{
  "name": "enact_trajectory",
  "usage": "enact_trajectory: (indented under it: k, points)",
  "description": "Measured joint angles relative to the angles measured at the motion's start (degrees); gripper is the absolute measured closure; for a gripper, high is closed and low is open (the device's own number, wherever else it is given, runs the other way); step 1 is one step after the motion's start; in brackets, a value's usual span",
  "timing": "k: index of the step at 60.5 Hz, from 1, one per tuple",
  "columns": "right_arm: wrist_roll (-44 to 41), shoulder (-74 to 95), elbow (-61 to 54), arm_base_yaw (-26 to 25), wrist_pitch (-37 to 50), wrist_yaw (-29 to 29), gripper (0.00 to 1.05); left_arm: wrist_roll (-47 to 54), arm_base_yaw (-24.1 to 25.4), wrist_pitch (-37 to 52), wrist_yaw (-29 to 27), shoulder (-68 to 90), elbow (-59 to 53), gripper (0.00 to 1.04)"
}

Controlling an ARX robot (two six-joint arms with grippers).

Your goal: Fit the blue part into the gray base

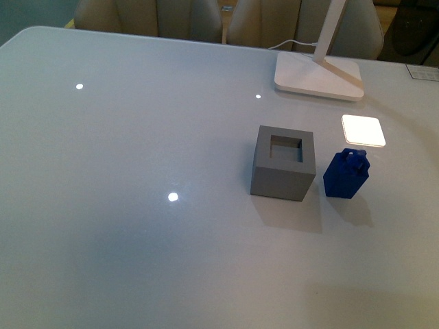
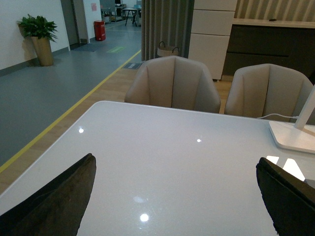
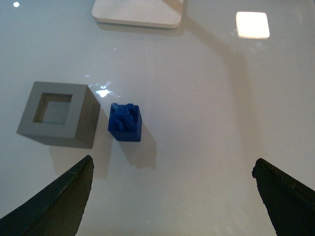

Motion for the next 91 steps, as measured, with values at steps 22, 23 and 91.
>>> enact_trajectory:
  k: [22,23,91]
  points:
    - [1.7,38.6,21.3,0.2,-1.7,-7.7,0.09,0.0,0.0,0.0,0.0,0.0,0.0,0.07]
    - [1.8,39.8,22.2,0.3,-1.9,-7.7,0.09,0.0,0.0,0.0,0.0,0.0,0.0,0.07]
    - [10.0,46.5,36.3,7.2,-12.7,-5.0,0.59,0.0,0.0,0.0,0.0,0.0,0.0,0.07]
